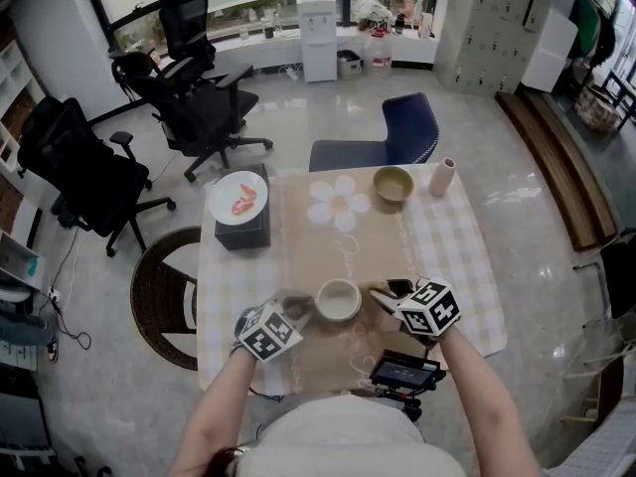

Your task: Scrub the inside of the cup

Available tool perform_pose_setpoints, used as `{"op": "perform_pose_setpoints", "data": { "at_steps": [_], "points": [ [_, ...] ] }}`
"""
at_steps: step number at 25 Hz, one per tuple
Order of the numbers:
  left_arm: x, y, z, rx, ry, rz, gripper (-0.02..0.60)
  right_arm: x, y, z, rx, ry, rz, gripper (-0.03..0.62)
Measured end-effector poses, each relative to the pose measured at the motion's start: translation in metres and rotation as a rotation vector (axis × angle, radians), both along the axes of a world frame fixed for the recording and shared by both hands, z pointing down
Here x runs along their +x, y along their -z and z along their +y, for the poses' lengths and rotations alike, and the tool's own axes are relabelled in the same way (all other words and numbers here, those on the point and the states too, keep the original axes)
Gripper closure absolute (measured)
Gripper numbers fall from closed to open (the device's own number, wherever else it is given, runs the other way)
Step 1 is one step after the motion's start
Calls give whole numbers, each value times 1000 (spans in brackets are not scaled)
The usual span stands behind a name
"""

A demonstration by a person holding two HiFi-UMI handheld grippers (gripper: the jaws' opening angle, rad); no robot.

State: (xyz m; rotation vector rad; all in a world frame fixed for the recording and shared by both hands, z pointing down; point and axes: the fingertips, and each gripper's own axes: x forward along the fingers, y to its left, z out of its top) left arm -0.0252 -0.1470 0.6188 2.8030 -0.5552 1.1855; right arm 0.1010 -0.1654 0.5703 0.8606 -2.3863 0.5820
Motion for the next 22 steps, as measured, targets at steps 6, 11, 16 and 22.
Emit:
{"op": "perform_pose_setpoints", "data": {
  "at_steps": [6, 11, 16, 22],
  "points": [
    [5, 3, 1, 160, -58, -43, 521, -9, 29, -13, 181, 15, -21, 502],
    [5, 6, 3, 237, -87, -51, 520, -19, 29, -7, 246, 78, 24, 502],
    [7, 12, 6, 354, -138, -78, 520, -18, 21, -3, 210, 105, 20, 502],
    [11, 20, 10, 526, -210, -132, 521, -14, 10, 4, 142, 147, -6, 503]
  ]
}}
